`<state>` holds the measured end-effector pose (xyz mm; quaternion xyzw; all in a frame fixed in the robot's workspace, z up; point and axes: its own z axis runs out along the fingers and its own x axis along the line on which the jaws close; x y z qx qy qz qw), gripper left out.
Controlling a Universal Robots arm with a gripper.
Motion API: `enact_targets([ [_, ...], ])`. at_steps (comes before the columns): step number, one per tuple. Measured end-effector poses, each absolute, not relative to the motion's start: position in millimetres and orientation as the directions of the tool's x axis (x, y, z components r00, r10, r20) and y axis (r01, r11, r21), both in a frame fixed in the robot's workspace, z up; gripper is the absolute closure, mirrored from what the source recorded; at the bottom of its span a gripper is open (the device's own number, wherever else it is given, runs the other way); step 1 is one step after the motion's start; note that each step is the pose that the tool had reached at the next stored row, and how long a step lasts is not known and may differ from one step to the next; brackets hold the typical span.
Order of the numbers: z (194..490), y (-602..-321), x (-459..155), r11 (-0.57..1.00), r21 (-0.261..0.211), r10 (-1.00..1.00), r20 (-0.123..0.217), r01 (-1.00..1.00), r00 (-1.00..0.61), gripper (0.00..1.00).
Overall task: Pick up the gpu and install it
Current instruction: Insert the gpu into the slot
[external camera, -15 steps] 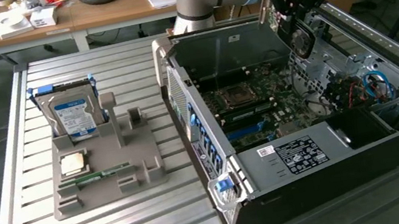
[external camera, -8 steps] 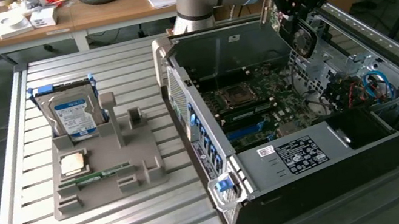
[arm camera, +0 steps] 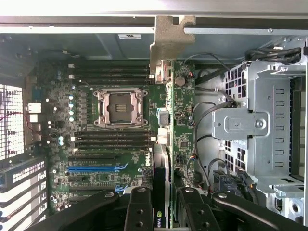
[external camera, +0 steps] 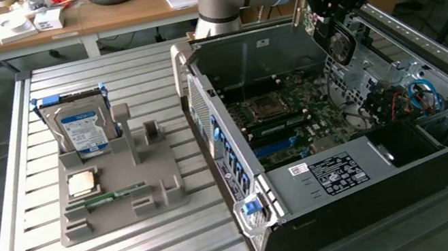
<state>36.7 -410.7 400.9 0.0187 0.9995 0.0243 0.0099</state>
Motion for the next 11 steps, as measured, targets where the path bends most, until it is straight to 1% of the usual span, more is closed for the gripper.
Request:
enact_targets([
  [11, 400.7, -410.7, 36.7, 0.999, 0.047, -0.005, -0.019, -0.006, -1.000, 0.73],
])
